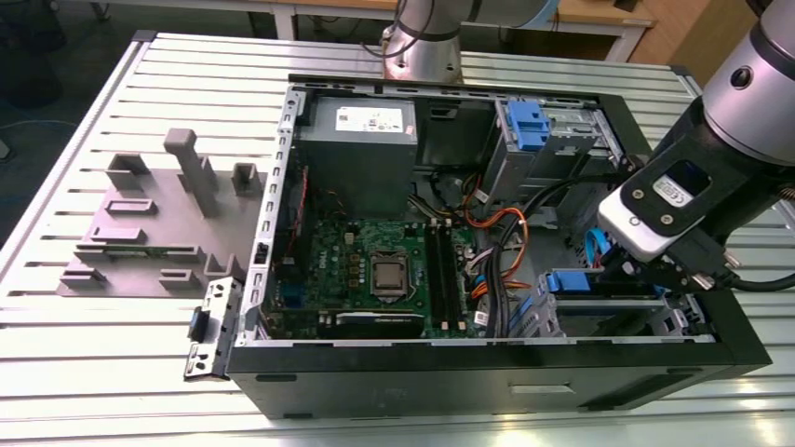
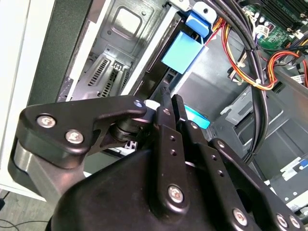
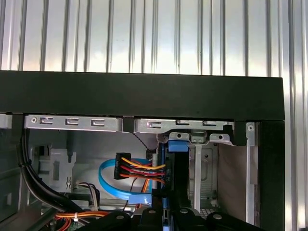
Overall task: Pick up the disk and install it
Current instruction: 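Insert the second disk wire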
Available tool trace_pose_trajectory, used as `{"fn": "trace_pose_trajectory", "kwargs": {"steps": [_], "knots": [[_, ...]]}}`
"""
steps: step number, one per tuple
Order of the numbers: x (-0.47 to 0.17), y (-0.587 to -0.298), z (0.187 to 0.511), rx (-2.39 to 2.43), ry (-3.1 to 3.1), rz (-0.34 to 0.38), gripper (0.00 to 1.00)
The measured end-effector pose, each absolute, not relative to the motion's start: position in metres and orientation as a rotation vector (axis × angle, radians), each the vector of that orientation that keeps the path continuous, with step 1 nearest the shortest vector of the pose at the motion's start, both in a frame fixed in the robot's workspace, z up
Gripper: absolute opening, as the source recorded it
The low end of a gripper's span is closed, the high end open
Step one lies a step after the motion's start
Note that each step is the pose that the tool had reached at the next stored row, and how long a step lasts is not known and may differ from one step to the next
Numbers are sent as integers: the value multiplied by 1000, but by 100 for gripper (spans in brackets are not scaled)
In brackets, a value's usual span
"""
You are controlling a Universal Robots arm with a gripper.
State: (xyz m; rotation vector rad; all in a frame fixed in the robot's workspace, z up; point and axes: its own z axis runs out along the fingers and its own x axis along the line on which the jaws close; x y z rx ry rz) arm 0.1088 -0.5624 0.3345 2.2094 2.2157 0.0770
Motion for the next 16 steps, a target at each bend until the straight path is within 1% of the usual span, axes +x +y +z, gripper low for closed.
{"fn": "trace_pose_trajectory", "kwargs": {"steps": [16], "knots": [[109, -564, 337, 2210, 2216, 77, 16]]}}
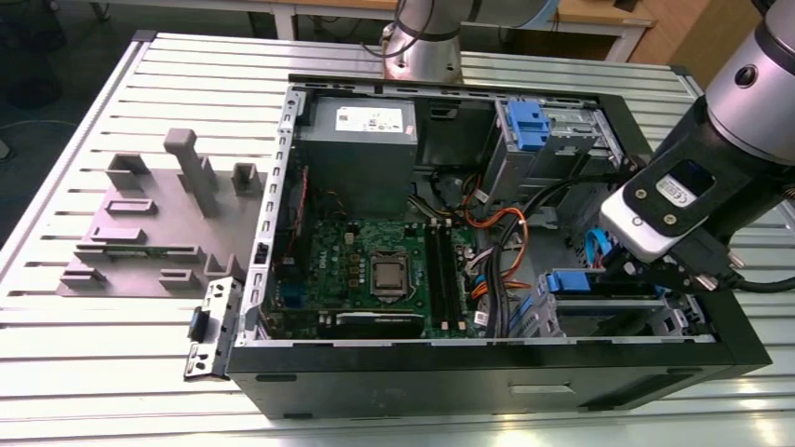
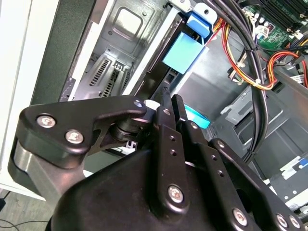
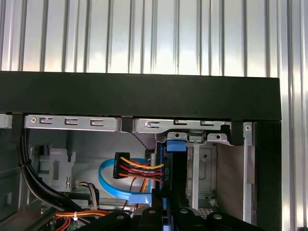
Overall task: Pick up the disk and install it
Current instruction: 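Insert the second disk wire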
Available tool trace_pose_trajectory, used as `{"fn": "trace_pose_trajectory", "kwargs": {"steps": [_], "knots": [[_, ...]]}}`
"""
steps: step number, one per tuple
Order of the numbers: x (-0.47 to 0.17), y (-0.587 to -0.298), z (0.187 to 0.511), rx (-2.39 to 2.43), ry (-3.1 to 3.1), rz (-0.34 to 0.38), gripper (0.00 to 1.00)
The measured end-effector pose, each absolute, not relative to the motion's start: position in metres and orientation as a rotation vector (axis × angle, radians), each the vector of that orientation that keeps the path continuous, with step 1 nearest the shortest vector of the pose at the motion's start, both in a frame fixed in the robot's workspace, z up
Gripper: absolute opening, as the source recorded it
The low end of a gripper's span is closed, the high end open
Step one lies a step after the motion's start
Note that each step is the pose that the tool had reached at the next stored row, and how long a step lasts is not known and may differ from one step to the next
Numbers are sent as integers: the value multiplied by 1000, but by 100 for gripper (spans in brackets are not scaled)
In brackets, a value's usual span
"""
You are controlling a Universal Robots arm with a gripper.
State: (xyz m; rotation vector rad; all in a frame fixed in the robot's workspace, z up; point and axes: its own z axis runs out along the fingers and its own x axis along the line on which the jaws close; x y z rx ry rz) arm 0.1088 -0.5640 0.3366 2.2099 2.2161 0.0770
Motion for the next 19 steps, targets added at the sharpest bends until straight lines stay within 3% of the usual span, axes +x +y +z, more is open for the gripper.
{"fn": "trace_pose_trajectory", "kwargs": {"steps": [19], "knots": [[109, -565, 330, 2210, 2216, 78, 16]]}}
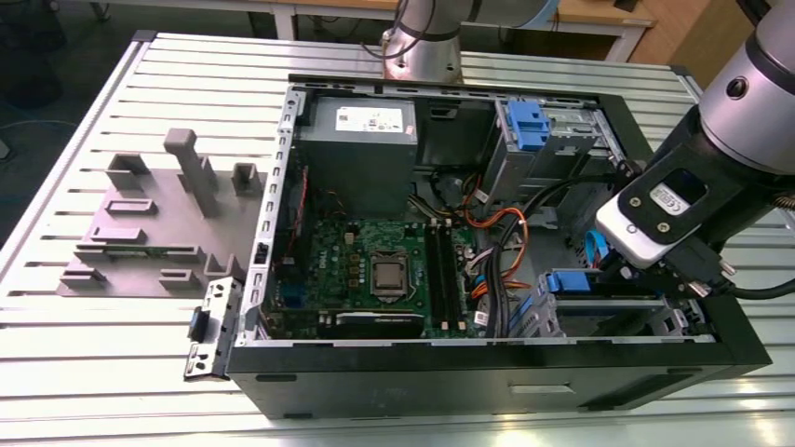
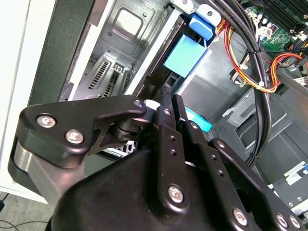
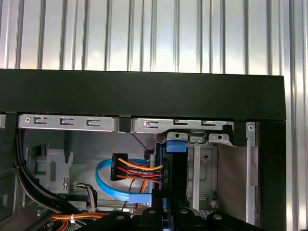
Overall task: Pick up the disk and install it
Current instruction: 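Insert the second disk wire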
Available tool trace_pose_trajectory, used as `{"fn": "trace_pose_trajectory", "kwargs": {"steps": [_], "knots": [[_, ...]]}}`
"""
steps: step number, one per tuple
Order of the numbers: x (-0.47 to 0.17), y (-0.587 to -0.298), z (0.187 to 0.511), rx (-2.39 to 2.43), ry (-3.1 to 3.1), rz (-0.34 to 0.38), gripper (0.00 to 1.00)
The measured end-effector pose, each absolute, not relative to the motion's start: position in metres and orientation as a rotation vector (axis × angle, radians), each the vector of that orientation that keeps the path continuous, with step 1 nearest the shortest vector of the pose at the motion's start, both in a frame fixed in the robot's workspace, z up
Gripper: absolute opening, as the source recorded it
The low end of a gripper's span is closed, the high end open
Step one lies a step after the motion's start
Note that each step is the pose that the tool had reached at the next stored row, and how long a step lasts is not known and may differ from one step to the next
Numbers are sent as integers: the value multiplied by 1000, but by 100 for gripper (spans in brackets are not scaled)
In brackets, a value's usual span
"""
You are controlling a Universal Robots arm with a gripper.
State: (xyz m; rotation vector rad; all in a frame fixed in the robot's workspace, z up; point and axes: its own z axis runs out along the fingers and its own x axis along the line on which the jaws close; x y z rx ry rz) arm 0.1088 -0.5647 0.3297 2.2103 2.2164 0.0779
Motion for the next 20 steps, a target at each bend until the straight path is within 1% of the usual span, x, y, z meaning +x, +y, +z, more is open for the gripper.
{"fn": "trace_pose_trajectory", "kwargs": {"steps": [3, 4, 14, 16, 18, 20], "knots": [[109, -565, 330, 2210, 2217, 79, 17], [109, -565, 330, 2211, 2217, 79, 24], [109, -565, 351, 2213, 2219, 74, 24], [109, -565, 351, 2214, 2220, 75, 22], [109, -565, 351, 2214, 2220, 75, 11], [109, -565, 351, 2214, 2220, 74, 11]]}}
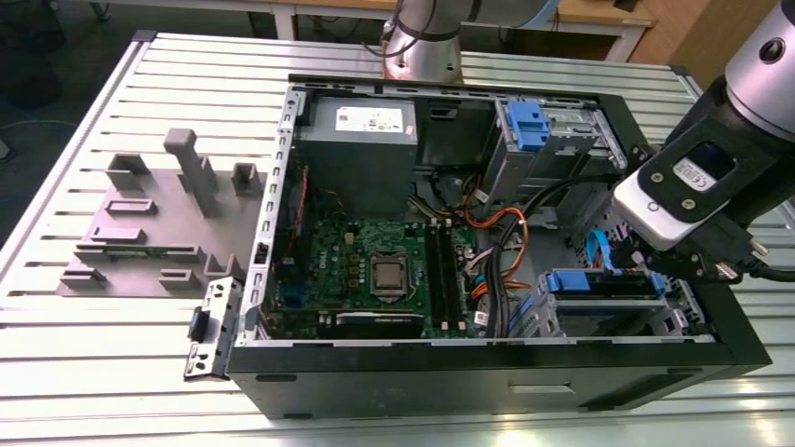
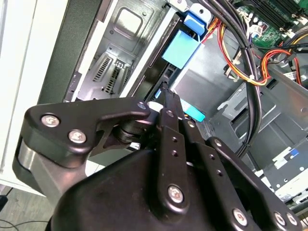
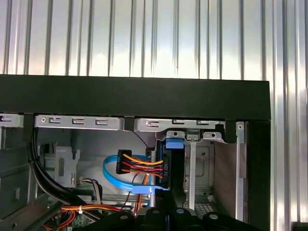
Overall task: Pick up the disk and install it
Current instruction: 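Insert the second disk wire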
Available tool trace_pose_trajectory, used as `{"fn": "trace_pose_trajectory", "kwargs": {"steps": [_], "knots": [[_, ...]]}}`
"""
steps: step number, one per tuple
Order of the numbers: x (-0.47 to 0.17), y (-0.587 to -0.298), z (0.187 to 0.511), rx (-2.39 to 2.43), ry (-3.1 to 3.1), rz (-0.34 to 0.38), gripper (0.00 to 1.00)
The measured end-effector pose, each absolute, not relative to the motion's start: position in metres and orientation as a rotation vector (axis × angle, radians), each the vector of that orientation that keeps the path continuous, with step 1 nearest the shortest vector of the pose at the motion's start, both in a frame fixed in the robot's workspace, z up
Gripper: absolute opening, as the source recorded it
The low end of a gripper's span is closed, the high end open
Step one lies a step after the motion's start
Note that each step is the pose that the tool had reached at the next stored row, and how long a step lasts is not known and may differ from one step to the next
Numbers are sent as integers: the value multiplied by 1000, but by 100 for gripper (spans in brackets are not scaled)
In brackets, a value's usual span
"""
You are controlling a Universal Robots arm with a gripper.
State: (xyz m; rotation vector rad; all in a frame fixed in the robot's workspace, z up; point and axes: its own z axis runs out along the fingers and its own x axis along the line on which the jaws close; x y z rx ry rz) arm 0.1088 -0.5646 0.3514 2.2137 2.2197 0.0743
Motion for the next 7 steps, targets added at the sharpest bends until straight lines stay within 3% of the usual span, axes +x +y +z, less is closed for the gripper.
{"fn": "trace_pose_trajectory", "kwargs": {"steps": [7], "knots": [[109, -565, 351, 2214, 2220, 74, 11]]}}
